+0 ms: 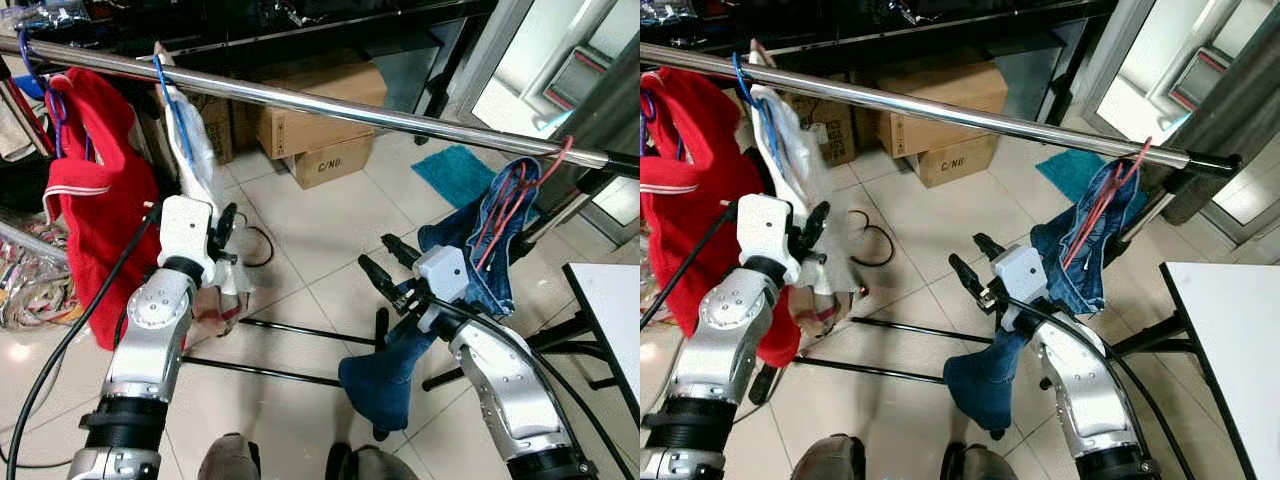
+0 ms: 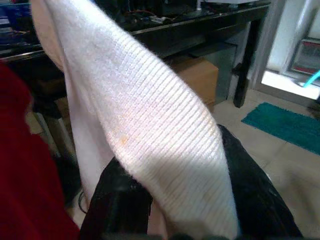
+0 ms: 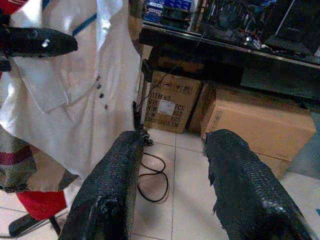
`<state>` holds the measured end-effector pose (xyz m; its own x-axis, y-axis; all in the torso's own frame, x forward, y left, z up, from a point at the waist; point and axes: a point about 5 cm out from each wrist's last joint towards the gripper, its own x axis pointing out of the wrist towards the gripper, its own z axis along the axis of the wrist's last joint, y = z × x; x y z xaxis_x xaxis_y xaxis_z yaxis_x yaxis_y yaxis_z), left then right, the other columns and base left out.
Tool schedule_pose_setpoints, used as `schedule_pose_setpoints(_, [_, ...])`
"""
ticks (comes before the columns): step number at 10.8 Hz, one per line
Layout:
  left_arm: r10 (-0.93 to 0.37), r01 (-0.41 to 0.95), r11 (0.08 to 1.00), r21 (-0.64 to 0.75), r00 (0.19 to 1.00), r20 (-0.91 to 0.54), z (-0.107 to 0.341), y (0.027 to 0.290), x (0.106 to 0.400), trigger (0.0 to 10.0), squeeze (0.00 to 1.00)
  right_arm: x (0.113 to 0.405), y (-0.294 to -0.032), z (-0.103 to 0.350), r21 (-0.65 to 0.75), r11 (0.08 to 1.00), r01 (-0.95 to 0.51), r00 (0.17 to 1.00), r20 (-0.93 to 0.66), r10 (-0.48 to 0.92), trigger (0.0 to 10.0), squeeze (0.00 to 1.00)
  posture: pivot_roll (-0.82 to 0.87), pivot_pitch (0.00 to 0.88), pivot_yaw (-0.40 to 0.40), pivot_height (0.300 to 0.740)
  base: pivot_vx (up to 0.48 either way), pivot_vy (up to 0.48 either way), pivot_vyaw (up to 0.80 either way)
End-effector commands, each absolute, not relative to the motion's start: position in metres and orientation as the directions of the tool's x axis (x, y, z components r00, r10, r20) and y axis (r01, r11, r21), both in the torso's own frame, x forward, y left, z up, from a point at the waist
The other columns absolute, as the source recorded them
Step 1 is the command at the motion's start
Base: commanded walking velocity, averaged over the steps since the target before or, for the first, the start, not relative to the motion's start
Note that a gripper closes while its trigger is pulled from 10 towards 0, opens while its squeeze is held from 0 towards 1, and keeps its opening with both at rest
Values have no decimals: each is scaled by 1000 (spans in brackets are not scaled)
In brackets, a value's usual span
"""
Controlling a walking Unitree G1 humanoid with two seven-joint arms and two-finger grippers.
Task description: Hang hanger
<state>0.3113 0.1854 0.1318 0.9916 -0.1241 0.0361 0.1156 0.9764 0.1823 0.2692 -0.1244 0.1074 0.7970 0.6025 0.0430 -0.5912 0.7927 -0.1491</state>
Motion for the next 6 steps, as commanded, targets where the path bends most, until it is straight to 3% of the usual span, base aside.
schedule_pose_setpoints(1, [-120,109,976,188,992,47,134,182,310,10000,0,271,-129,110,-158,801,-577,805,56,591,10000,0,245,81,-90,740,0,0,0])
schedule_pose_setpoints(6, [-38,29,984,177,998,45,123,177,295,10000,0,273,-130,108,-158,806,-570,809,64,585,10000,0,249,66,-85,740,0,0,0])
